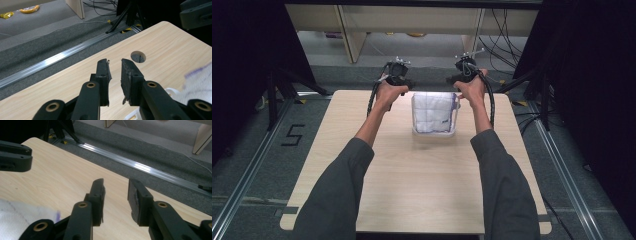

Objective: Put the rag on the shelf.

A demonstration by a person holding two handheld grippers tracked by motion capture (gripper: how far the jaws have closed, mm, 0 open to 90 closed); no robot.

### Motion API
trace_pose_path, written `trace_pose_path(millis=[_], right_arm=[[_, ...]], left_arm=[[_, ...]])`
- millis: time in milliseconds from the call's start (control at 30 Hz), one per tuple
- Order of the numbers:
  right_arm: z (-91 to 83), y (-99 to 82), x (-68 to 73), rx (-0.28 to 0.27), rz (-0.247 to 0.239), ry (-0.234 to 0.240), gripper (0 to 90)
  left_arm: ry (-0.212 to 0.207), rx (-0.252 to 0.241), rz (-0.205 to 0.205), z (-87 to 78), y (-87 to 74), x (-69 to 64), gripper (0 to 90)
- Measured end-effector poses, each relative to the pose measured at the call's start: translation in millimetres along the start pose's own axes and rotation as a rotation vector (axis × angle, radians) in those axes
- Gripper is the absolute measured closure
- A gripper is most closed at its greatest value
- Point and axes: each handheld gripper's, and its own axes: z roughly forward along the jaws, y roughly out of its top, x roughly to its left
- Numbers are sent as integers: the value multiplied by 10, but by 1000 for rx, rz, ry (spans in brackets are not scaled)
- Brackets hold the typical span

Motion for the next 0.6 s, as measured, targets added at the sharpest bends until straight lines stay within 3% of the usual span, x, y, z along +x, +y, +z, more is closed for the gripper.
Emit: trace_pose_path(millis=[100, 133, 167, 200, 367, 400, 533, 600], right_arm=[[-37, -12, -16, -15, 9, -5, 647], [-63, -10, -32, -4, 4, 1, 647], [-81, -18, -14, -10, 34, 0, 647], [-107, -21, -36, -10, 20, 11, 647], [-173, -52, -46, -27, 20, 8, 639], [-196, -60, -52, -20, 23, 27, 637], [-276, -100, -58, -36, -1, 30, 617], [-325, -109, -38, -16, 18, 41, 613]], left_arm=[[-4, 3, -1, -58, -26, 36, 738], [-12, -8, -12, -101, -43, 53, 731], [-21, -8, -22, -120, -57, 59, 720], [-32, -1, -33, -134, -72, 57, 704], [-31, 32, -7, -190, -121, 51, 652], [-33, 31, -10, -206, -132, 58, 641], [-42, 37, -19, -282, -173, 67, 550], [-44, 35, -18, -296, -184, 64, 535]])
